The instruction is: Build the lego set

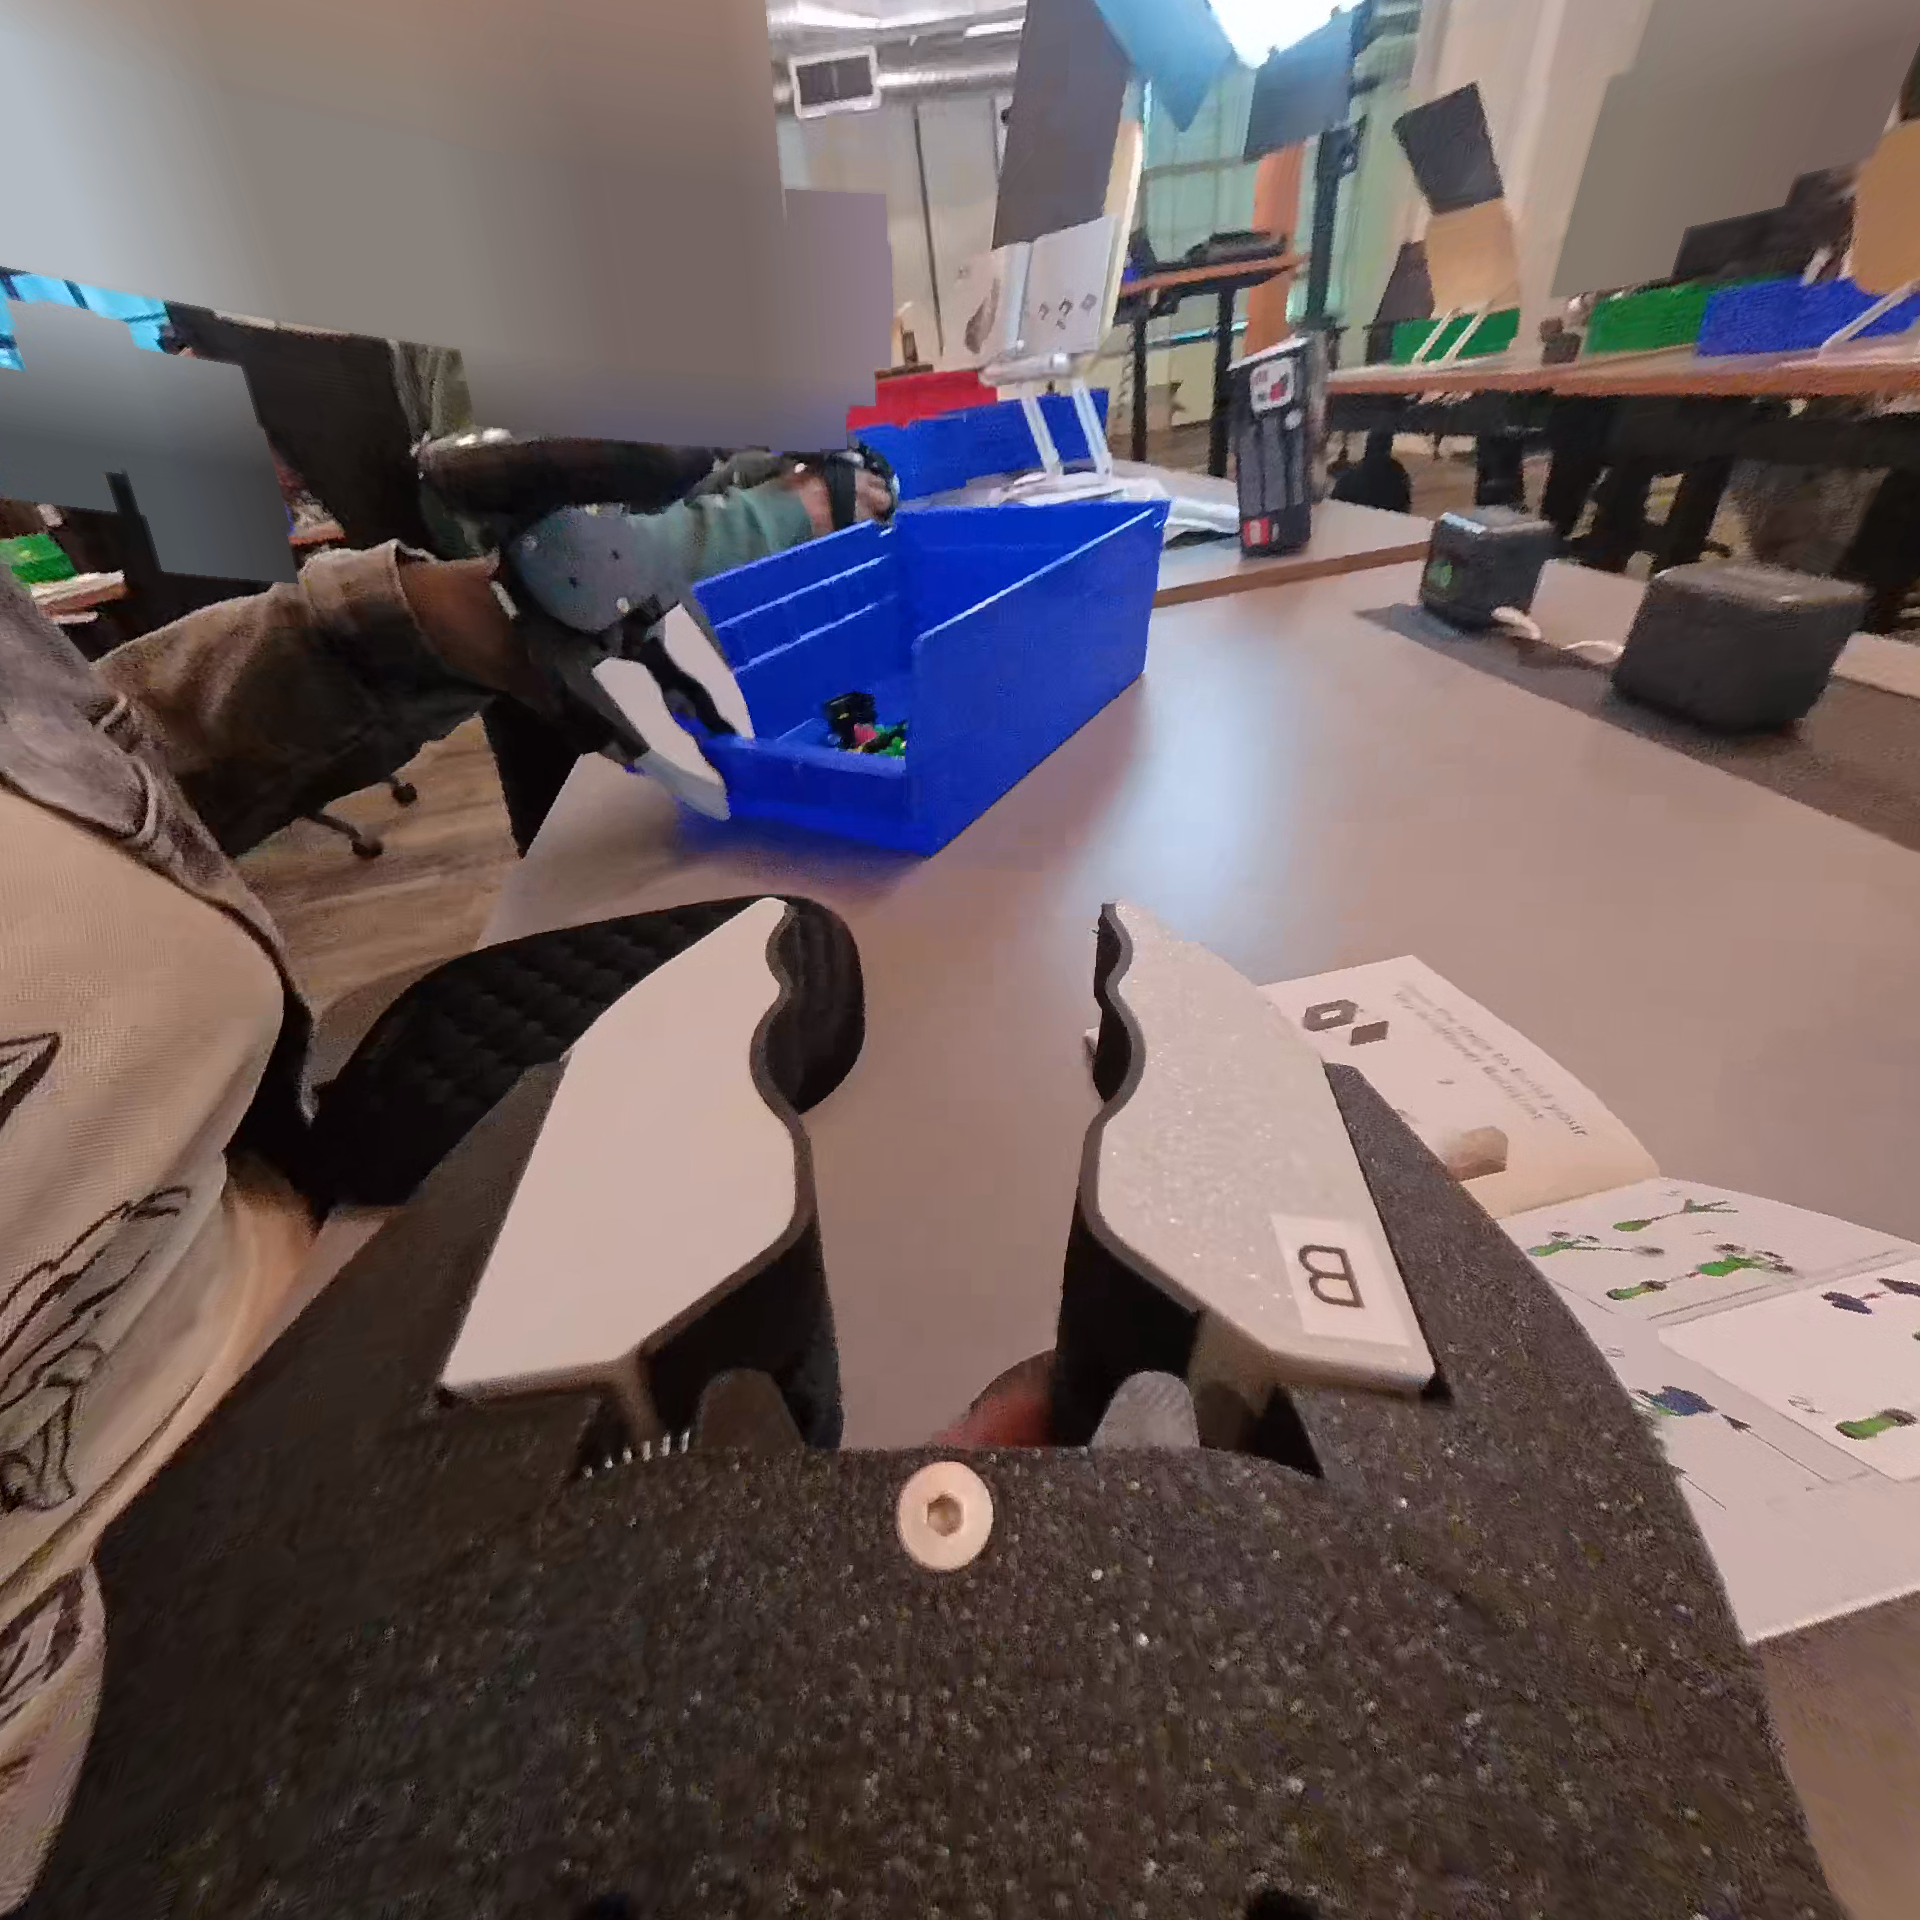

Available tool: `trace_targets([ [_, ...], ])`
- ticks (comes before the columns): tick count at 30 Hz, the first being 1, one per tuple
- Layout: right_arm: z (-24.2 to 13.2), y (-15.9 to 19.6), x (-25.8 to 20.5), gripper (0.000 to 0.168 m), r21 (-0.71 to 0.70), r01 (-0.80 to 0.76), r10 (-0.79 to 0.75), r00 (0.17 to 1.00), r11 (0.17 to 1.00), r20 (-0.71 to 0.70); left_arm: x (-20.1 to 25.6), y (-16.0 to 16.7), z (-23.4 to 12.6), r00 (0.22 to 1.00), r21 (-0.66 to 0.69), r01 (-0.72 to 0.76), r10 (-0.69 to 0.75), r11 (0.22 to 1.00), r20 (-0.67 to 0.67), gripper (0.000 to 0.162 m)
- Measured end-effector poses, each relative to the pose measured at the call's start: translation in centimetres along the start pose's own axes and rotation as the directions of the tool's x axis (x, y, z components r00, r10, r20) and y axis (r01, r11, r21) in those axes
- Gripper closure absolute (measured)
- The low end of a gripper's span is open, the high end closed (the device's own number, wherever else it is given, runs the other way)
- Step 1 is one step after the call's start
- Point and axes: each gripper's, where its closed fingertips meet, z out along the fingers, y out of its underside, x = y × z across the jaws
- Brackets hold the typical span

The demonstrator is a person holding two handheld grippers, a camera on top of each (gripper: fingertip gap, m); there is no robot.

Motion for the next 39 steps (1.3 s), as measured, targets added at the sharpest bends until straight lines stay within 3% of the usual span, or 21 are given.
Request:
trace_targets([
  [4,-1.4,-1.3,1.9,0.107,0.099,0.022,-0.009,0.992,0.995,-0.125,2.0,0.1,-0.3,0.993,-0.014,0.071,-0.072,0.997,-0.094,0.131],
  [8,-1.8,-2.1,2.6,0.078,0.162,0.126,-0.090,0.973,0.979,-0.212,4.5,0.1,-1.8,0.966,-0.005,0.102,-0.100,0.995,-0.240,0.119],
  [10,-1.8,-2.1,2.8,0.067,0.153,0.164,-0.125,0.963,0.975,-0.240,5.9,-0.9,-3.2,0.932,0.051,0.141,-0.115,0.989,-0.343,0.113],
  [12,-1.8,-2.1,2.6,0.067,0.141,0.170,-0.134,0.962,0.975,-0.239,6.7,-2.1,-4.6,0.899,0.113,0.178,-0.115,0.977,-0.422,0.110],
  [16,-2.4,-2.8,3.1,0.055,0.172,0.142,-0.093,0.960,0.975,-0.264,8.4,-5.8,-9.7,0.802,0.334,0.229,0.017,0.914,-0.598,0.109],
  [19,-2.6,-2.5,3.5,0.045,0.143,0.078,-0.037,0.961,0.987,-0.273,5.7,-7.8,-11.7,0.885,0.506,0.176,0.089,0.845,-0.457,0.096],
  [21,-2.3,-2.0,3.5,0.043,0.107,0.039,-0.010,0.967,0.993,-0.254,2.6,-8.6,-11.9,0.955,0.572,0.100,0.083,0.814,-0.285,0.059],
  [22,-2.1,-1.7,3.4,0.043,0.092,0.025,-0.002,0.970,0.995,-0.244,1.1,-8.9,-11.9,0.976,0.581,0.067,0.067,0.811,-0.206,0.031],
  [23,-2.0,-1.4,3.4,0.043,0.076,0.016,0.002,0.971,0.997,-0.239,-0.4,-9.1,-11.9,0.990,0.586,0.032,0.056,0.809,-0.131,0.018],
  [26,-1.6,-1.2,3.0,0.042,0.063,-0.011,0.024,0.977,0.998,-0.210,-3.0,-10.1,-12.4,0.998,0.633,-0.042,0.066,0.773,-0.013,0.016],
  [28,-1.7,-1.5,2.9,0.043,0.101,-0.036,0.054,0.981,0.994,-0.185,-3.4,-11.4,-13.2,0.995,0.707,-0.076,0.098,0.703,0.009,0.016],
  [31,-2.3,-2.7,2.7,0.060,0.189,-0.014,0.047,0.984,0.982,-0.172,-5.5,-12.5,-14.2,0.975,0.775,-0.221,0.111,0.592,0.193,0.020],
  [34,-3.1,-4.0,2.8,0.063,0.290,0.036,0.022,0.981,0.956,-0.194,-8.5,-12.2,-14.4,0.907,0.716,-0.393,0.115,0.577,0.405,0.049],
  [37,-3.1,-3.8,3.1,0.056,0.296,0.052,0.010,0.979,0.954,-0.205,-10.7,-12.0,-14.5,0.888,0.698,-0.418,0.097,0.582,0.450,0.048],
  [39,-2.6,-3.4,2.8,0.054,0.273,0.069,-0.017,0.981,0.960,-0.191,-11.3,-11.8,-14.3,0.912,0.715,-0.380,0.108,0.587,0.396,0.047],
])
